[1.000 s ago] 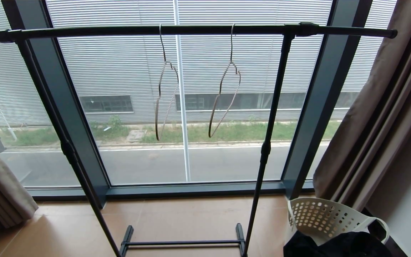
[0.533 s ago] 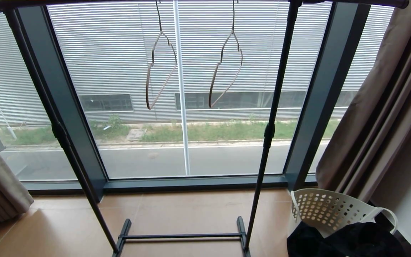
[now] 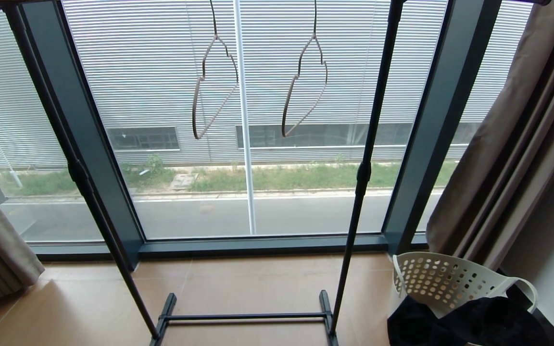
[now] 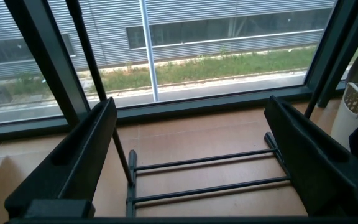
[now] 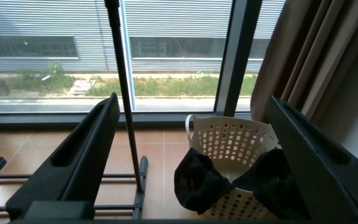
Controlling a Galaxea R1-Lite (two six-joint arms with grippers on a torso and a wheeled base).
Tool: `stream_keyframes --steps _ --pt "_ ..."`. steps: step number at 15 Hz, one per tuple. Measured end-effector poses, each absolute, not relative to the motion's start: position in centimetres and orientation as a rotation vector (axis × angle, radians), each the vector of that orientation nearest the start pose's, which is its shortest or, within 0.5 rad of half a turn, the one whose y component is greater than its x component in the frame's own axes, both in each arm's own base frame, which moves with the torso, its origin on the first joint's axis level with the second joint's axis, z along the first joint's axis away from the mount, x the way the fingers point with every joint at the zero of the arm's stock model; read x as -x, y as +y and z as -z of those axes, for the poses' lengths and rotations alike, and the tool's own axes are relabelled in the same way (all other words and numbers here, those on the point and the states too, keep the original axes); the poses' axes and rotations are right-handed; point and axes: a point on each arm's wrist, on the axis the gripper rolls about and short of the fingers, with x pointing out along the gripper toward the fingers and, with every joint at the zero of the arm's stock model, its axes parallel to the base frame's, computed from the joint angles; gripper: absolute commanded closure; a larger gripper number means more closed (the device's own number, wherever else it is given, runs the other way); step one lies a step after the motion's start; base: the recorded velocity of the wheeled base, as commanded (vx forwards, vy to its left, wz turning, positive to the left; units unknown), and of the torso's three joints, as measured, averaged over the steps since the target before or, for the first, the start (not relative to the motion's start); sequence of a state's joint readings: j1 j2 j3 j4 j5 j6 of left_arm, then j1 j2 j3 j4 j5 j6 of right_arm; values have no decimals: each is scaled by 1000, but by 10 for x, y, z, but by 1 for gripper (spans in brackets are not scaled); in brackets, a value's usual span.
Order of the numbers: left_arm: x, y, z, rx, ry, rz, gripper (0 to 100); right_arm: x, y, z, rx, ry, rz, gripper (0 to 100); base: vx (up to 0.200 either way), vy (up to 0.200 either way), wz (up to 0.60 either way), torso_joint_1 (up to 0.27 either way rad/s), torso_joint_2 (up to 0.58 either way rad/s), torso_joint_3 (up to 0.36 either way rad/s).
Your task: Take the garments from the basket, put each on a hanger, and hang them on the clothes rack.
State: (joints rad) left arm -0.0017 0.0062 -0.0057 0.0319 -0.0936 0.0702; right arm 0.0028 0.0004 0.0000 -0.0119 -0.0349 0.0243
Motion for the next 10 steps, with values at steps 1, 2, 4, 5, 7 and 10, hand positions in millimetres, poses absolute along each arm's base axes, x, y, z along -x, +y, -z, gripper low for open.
stream_keyframes --steps 1,2,4,5,7,10 --pt "23 -2 -74 -69 29 96 0 23 -1 -77 -25 -12 32 0 0 0 0 0 0 0" --pt "23 -2 -74 -69 29 96 0 23 -1 -77 -25 -12 33 0 0 0 -600 2 2 2" --pt "23 -2 -74 -69 29 96 0 23 -1 -77 -25 -11 33 0 0 0 -600 0 2 5" --pt "23 -2 -74 -69 27 96 0 23 -1 -77 -25 -11 32 0 0 0 -600 -7 2 2" --pt "23 -2 -74 -69 29 96 0 23 -1 -77 -25 -11 33 0 0 0 -600 5 5 -2" --pt "23 -2 -74 -69 29 96 0 23 -1 -77 -24 -11 33 0 0 0 -600 -4 2 2"
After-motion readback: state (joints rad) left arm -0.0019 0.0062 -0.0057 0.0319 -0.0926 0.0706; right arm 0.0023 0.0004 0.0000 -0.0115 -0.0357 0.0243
